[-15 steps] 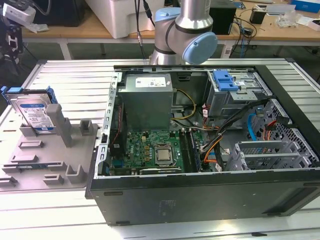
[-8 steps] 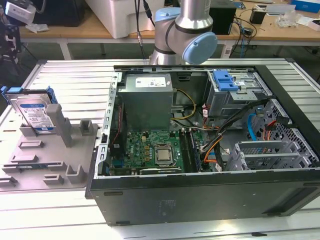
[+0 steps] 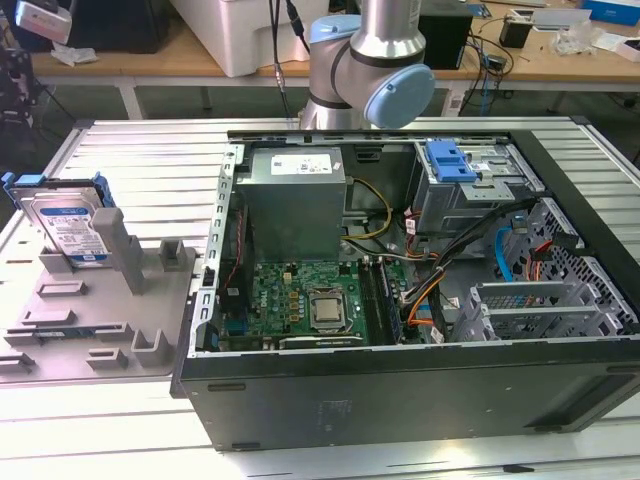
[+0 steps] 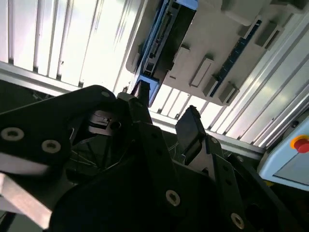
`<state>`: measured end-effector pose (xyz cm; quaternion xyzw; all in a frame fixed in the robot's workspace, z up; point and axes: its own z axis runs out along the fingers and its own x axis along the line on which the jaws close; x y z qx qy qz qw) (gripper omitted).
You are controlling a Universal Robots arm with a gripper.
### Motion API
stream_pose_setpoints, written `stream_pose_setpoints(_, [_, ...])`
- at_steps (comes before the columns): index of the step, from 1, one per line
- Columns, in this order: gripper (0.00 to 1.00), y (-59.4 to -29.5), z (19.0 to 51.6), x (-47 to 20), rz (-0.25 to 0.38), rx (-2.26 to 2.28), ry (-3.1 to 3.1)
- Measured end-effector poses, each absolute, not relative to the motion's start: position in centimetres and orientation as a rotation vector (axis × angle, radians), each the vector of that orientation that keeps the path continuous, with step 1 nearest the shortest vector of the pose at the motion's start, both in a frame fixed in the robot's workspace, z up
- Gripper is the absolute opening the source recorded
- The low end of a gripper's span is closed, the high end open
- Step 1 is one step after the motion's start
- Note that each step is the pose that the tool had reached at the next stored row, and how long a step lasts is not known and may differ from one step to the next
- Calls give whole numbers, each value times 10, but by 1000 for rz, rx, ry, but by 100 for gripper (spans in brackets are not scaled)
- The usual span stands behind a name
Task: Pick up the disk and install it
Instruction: 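Pick up the disk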
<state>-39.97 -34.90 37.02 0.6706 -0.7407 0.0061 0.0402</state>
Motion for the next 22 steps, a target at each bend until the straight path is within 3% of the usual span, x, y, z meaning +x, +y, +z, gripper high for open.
stream_pose_setpoints(22, [49, -343, 365, -407, 28, 2188, -2144])
